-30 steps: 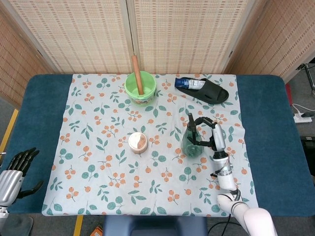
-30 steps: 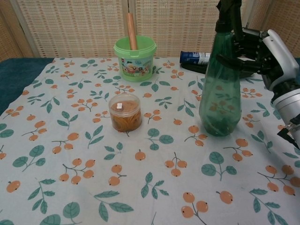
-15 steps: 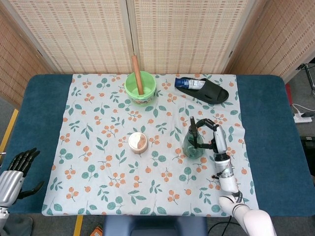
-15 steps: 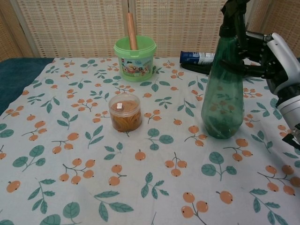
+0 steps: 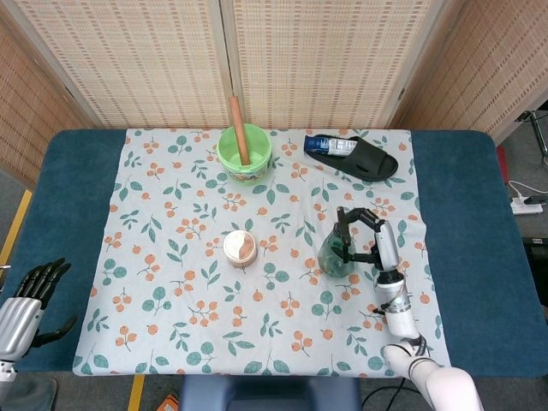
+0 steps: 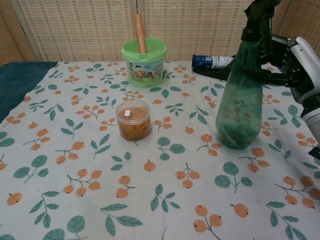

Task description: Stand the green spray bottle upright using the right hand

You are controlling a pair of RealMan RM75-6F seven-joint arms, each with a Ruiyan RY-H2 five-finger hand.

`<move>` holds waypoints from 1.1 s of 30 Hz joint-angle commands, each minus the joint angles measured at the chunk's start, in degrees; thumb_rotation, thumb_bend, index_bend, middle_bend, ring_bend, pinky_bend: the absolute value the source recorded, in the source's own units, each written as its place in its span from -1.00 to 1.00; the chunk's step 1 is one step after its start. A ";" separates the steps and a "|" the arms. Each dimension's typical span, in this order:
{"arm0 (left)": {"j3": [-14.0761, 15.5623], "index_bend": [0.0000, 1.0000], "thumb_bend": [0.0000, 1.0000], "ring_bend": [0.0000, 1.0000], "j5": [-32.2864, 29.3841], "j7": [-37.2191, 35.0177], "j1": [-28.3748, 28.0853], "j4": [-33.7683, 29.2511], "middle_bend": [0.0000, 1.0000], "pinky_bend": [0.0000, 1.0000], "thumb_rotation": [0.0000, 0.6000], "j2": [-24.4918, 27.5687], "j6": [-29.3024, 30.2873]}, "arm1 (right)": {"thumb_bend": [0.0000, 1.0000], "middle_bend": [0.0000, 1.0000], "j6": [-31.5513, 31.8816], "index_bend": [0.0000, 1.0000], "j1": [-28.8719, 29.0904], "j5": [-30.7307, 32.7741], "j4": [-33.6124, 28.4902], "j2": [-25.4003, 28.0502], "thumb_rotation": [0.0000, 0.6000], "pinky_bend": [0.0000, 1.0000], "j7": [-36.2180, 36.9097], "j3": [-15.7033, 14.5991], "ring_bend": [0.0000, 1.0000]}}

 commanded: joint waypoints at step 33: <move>0.38 -1.00 -0.49 -1.00 0.26 1.16 -0.01 -0.37 -1.00 -1.00 1.00 -0.09 -0.23 | -1.00 -0.63 -1.59 -1.00 -4.64 -5.72 -13.12 14.44 1.00 -0.88 -7.64 -7.62 -1.00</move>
